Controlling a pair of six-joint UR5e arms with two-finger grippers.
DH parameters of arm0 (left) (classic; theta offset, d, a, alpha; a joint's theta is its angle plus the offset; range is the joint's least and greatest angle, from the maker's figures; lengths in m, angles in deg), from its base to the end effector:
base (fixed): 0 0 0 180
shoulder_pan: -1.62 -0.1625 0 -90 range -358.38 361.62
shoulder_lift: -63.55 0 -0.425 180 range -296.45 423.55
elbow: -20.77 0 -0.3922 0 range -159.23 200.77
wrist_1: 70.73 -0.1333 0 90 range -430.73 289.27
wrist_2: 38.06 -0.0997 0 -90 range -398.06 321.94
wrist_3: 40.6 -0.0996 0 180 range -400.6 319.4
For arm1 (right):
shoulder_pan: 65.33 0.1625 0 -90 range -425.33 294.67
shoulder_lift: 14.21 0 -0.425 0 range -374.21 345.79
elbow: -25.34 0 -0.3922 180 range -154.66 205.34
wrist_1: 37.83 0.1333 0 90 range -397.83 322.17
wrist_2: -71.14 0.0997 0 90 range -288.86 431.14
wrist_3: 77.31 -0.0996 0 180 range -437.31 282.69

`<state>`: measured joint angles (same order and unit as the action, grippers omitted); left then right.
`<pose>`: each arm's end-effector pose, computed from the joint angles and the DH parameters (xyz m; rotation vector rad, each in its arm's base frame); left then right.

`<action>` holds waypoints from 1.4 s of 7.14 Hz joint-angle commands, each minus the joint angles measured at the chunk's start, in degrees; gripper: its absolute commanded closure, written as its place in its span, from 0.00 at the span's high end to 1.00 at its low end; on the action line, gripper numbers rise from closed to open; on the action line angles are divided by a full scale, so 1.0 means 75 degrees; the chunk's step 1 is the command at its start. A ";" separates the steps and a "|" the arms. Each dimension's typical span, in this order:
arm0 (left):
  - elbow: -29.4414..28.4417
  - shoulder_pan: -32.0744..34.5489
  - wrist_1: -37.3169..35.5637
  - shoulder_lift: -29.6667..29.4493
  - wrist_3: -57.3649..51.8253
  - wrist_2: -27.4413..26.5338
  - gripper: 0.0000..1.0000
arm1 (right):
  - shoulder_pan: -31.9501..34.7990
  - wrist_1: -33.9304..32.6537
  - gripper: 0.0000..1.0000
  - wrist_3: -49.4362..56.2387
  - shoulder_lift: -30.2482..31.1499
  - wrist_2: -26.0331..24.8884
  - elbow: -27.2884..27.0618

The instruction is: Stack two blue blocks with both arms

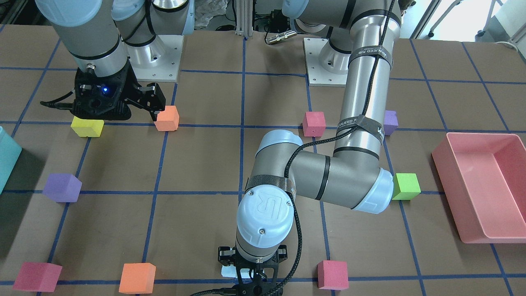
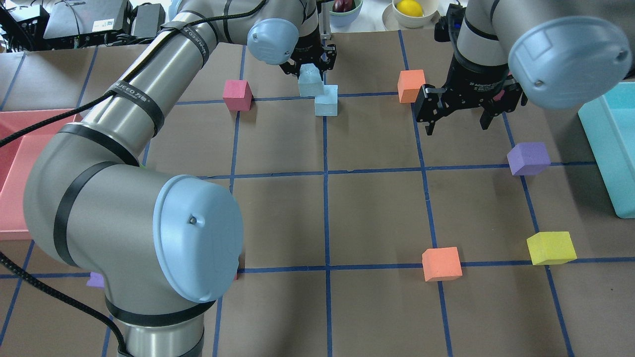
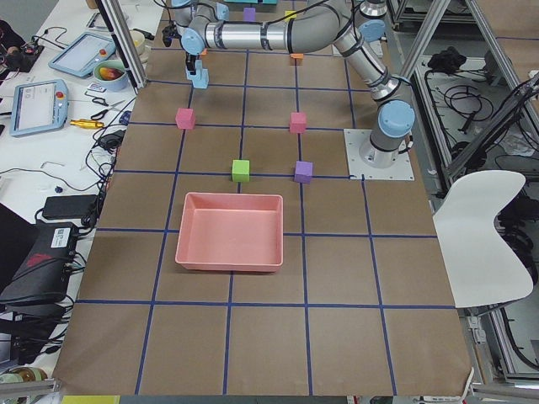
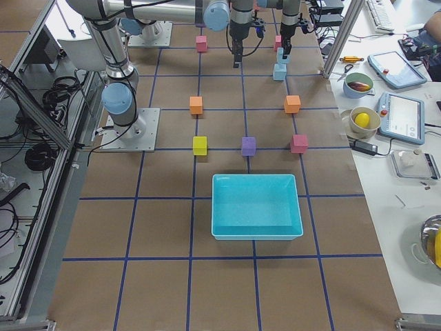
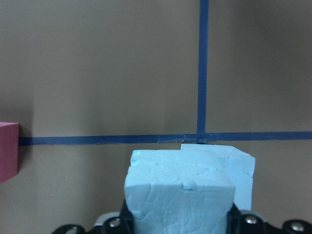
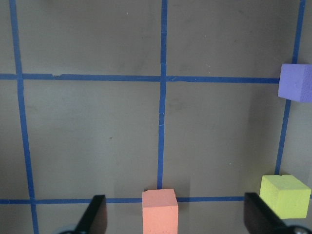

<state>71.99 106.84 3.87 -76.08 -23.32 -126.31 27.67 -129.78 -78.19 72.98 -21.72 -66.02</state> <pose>-0.3459 -0.7518 0.2726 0.0536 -3.0878 0.1046 0.1547 -0.5004 0.4552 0.0587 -3.0893 -0.0572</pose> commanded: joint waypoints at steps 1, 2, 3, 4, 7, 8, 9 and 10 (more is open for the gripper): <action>-0.0103 0.0173 0.0048 -0.0144 0.0286 0.0013 0.00 | -0.0048 0.0015 1.00 0.0012 0.0070 0.0518 0.0182; -0.0103 0.0220 0.0095 -0.0144 0.0298 0.0013 0.00 | -0.0061 -0.0031 1.00 -0.0012 0.0070 0.0522 0.0193; -0.0126 0.0255 0.0095 -0.0133 0.0298 0.0013 0.00 | -0.0119 0.0015 1.00 -0.0001 0.0081 0.0476 0.0193; -0.0138 0.0267 0.0095 -0.0144 0.0298 0.0013 0.00 | -0.0247 0.0038 1.00 -0.0012 0.0081 0.0498 0.0182; -0.0138 0.0337 -0.0114 -0.0296 0.0287 0.0025 0.99 | -0.0481 0.0483 1.00 -0.0012 0.0151 0.0370 0.0170; -0.0138 0.0361 -0.0116 -0.0285 0.0287 0.0036 1.00 | -0.0575 0.0484 1.00 0.0104 0.0187 0.0370 0.0147; -0.0138 0.0361 -0.0104 -0.0192 0.0240 0.0036 1.00 | -0.0692 0.0461 1.00 0.0546 0.0187 0.0370 0.0088; -0.0138 0.0314 -0.0023 0.0006 0.0147 0.0025 1.00 | -0.0751 0.0379 1.00 0.0597 0.0198 0.0370 0.0088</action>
<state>70.95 109.40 3.26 -77.40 -21.57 -126.07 22.84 -126.48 -75.29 74.35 -18.94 -65.18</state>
